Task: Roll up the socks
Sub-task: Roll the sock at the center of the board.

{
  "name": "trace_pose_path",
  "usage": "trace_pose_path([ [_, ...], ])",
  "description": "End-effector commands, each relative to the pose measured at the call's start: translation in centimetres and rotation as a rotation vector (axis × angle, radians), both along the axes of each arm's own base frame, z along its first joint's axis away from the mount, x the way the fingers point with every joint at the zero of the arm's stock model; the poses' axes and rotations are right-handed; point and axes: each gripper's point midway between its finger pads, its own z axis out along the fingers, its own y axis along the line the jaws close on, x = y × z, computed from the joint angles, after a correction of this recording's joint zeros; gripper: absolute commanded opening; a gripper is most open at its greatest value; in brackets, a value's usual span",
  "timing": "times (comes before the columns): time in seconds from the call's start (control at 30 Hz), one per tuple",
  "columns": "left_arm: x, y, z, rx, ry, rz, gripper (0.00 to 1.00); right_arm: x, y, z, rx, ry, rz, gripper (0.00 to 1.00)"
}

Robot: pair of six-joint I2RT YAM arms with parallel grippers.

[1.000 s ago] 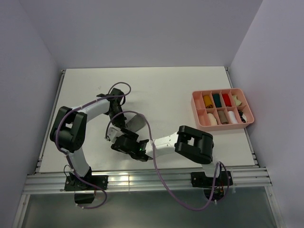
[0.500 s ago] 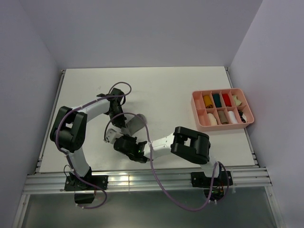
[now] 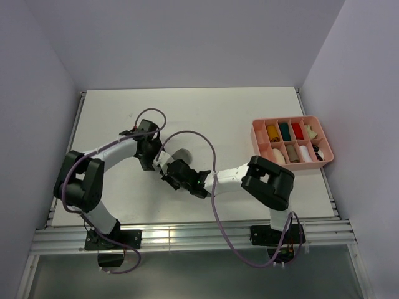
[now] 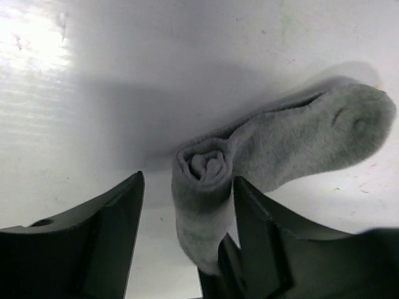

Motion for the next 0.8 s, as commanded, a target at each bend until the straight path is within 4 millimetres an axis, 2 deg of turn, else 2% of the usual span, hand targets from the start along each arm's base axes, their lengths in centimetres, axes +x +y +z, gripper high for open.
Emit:
trace_pose_path([
  [0.0,1.6,0.6,2.5,-0.067,-0.142,0.099,0.69,-2.3,-0.8,-1.6,0.063,0.219,0.051,0.00],
  [0.07,2.7,1.4,4.4,-0.115,-0.232,0.163,0.70,-2.0,-1.1,-1.4,0.114,0.280,0.047,0.00],
  [0.1,2.3,1.9,4.1,-0.118,-0.238,0.181,0.70,-2.1,-1.2,-1.4,0.130,0.306,0.053,0.00],
  [0.17,3.0,2.4,5.8,-0.154,-0.313,0.214,0.71,-2.8,-0.9,-1.0,0.187,0.387,0.092,0.00],
  [0.2,2.7,2.8,5.5,-0.159,-0.316,0.225,0.71,-3.1,-1.0,-0.9,0.213,0.439,0.119,0.00],
  [0.27,2.9,2.6,6.5,-0.200,-0.368,0.227,0.71,-3.3,-1.1,-0.9,0.263,0.509,0.127,0.00],
  [0.3,2.4,2.5,6.0,-0.215,-0.364,0.224,0.71,-2.7,-1.5,-0.8,0.289,0.535,0.118,0.00],
  [0.37,1.8,2.0,6.1,-0.255,-0.367,0.213,0.71,-3.5,-1.4,-0.6,0.341,0.631,0.157,0.00],
  [0.4,1.4,2.0,5.5,-0.268,-0.366,0.211,0.70,-2.8,-1.6,-0.5,0.368,0.647,0.151,0.00],
  [0.57,-0.2,1.0,3.7,-0.342,-0.340,0.194,0.66,-3.2,-2.2,-1.5,0.416,0.786,0.161,0.00],
  [0.63,0.0,0.7,3.8,-0.376,-0.368,0.194,0.66,-3.0,-2.4,-1.8,0.429,0.817,0.153,0.00],
  [0.67,-0.6,0.7,3.1,-0.376,-0.353,0.195,0.65,-2.9,-2.6,-2.0,0.431,0.827,0.149,0.00],
  [0.77,-0.1,0.2,3.2,-0.409,-0.378,0.187,0.64,-2.5,-2.8,-2.5,0.440,0.858,0.132,0.00],
])
